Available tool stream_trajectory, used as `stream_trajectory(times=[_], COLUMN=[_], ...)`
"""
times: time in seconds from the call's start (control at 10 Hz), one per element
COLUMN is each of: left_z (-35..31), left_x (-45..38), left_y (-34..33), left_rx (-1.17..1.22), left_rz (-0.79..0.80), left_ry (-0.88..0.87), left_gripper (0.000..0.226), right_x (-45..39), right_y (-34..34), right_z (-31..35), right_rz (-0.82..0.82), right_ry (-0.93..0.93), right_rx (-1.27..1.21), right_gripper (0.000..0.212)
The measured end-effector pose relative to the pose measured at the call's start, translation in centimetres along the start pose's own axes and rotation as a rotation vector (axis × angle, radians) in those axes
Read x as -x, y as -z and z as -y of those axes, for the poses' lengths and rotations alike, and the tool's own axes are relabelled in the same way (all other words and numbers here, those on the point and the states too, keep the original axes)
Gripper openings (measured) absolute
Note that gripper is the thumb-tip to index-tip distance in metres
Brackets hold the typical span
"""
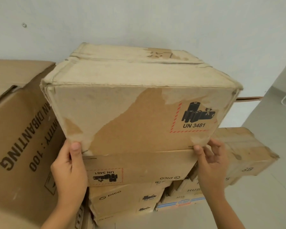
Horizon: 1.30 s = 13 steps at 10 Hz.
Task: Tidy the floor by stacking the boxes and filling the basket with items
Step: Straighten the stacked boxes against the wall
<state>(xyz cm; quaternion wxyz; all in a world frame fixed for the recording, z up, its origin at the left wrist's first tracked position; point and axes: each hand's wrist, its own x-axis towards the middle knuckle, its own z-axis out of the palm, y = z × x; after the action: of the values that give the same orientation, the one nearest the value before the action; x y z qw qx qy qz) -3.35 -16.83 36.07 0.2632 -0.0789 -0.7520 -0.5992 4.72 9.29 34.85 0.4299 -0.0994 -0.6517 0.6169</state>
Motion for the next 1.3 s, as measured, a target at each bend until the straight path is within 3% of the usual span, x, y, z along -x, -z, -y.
stream_trajectory(times=[0.2, 0.3, 0.5, 0.6, 0.7, 0.9, 1.0, 1.1, 1.2, 1.3], left_z=[1.1, 1.7, 2.3, 2.2, 2.3, 3.6, 5.9, 10.0, 13.1, 13.3], left_x=[-0.5, -0.4, -1.5, -0.8, 0.4, 2.0, 3.5, 7.2, 10.5, 10.8], left_y=[0.0, 0.0, 0.2, -0.4, -1.0, -1.5, -1.7, -1.5, -0.9, 0.0], left_rx=[0.082, 0.071, 0.063, 0.074, 0.029, 0.012, 0.035, 0.001, -0.048, -0.075], left_rz=[-0.027, 0.061, 0.045, 0.034, -0.018, -0.15, -0.021, 0.167, 0.311, 0.304], left_ry=[0.079, 0.074, 0.04, 0.04, 0.061, 0.045, 0.03, 0.068, 0.17, 0.181], left_gripper=[0.049, 0.063, 0.08, 0.074, 0.05, 0.041, 0.051, 0.066, 0.065, 0.063], right_x=[1.0, 1.2, 0.0, -1.4, -2.0, -1.6, 1.1, 4.2, 4.7, 4.1], right_y=[-1.4, -2.2, -4.0, -3.7, -2.8, -1.8, -1.5, -0.2, 1.0, 1.8], right_z=[-0.6, -0.7, -1.0, -1.4, -1.9, -4.8, -8.1, -11.1, -11.8, -11.5], right_rz=[-0.182, -0.109, 0.043, 0.068, 0.098, 0.11, 0.264, 0.386, 0.449, 0.488], right_ry=[0.033, -0.039, -0.105, -0.1, -0.145, -0.203, -0.268, -0.209, -0.208, -0.248], right_rx=[0.084, 0.169, 0.218, 0.206, 0.175, 0.217, 0.263, 0.367, 0.433, 0.529], right_gripper=[0.024, 0.031, 0.031, 0.027, 0.026, 0.038, 0.047, 0.063, 0.077, 0.069])
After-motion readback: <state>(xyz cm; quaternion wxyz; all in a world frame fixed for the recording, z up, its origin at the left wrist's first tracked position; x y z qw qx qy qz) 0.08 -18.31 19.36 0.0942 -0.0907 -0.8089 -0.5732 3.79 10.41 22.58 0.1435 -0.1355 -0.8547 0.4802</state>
